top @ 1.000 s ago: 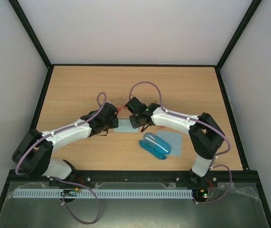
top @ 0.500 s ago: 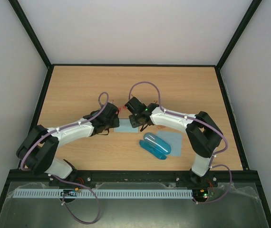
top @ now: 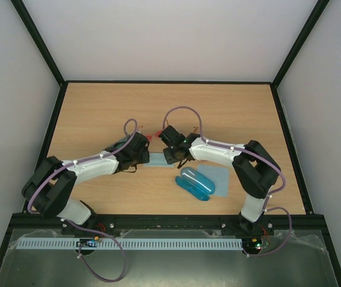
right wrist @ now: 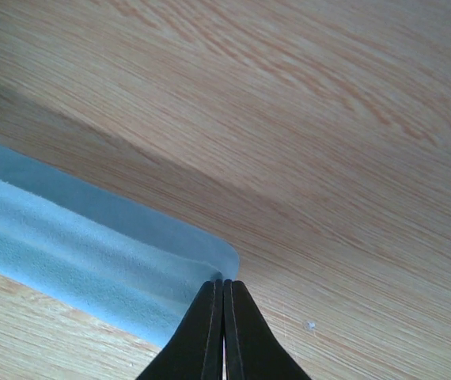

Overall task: Organize the sunglasses
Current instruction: Fold the glasses cleaning cloth at the center of the board.

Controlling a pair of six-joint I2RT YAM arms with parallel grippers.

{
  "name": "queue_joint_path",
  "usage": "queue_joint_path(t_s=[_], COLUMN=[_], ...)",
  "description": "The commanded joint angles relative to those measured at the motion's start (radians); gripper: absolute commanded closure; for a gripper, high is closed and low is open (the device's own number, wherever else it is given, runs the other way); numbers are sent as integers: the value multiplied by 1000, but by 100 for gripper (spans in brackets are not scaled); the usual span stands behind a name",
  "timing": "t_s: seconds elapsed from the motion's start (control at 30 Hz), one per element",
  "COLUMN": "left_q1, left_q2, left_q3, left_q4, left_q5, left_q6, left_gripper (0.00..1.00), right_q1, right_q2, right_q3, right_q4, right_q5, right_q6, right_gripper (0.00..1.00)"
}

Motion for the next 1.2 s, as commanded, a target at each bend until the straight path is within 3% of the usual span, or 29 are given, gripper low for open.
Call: queue_joint_path(t_s=[0.0,1.17], left_q1=[5,-19], left_q2=[4,32], left_q3=[-26,-44], left_q4=[13,18], left_q5=[-7,-1], left_q6=[0,-19], left_gripper=[98,95], right_q1=[-2,0], right_q2=[0,-1], right_q3=[-35,-79], right_q4=[-1,13], right_q5=[-17,-51], right_q6=[6,8], right_gripper=[99,98])
